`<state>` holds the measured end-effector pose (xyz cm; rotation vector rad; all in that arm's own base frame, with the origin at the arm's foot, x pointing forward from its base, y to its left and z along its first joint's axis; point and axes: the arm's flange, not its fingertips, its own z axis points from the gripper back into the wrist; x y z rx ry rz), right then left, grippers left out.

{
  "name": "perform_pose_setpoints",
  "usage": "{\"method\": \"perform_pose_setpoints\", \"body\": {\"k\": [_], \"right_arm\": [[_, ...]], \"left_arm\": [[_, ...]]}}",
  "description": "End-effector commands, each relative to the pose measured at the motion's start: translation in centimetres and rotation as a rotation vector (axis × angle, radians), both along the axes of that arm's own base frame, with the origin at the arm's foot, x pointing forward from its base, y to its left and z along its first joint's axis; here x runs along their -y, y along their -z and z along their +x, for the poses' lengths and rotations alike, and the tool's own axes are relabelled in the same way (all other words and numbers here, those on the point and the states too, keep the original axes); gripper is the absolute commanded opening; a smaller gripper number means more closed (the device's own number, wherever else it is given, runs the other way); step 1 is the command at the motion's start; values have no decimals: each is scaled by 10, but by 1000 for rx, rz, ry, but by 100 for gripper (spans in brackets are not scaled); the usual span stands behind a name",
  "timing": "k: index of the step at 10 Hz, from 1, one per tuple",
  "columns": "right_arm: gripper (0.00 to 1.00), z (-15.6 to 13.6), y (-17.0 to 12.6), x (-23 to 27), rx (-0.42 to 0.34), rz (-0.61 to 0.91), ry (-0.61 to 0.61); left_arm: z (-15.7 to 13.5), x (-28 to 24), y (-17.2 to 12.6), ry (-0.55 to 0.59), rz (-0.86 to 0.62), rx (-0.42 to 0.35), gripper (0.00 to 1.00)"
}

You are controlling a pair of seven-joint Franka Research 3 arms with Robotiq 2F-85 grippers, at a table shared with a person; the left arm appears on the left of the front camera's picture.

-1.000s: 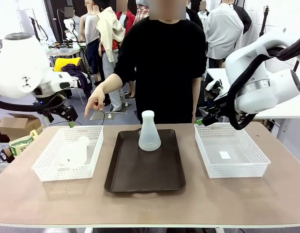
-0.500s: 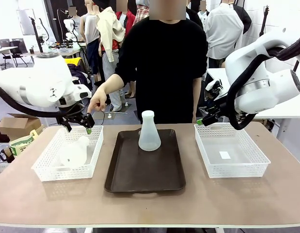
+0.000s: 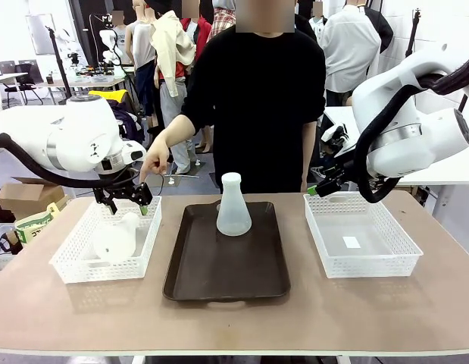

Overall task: Prepare the laboratory tools.
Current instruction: Pick up the Big flask that the person points to.

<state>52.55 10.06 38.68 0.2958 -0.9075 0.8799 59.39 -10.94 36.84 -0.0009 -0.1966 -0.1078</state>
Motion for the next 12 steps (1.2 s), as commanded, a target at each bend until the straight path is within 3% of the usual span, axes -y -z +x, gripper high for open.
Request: {"method": "perform_pose_setpoints", "body": {"k": [1,6,12], "right_arm": [[100,3,0,0,1,-7,-4],[100,3,0,0,1,-7,-4],[100,3,0,0,1,-7,-4]], "left_arm": [[17,1,6,-49,5,-36,100],[34,-5,23,-100,-11,-83,100],[31,-11,28,-110,-51,-136,100]]}}
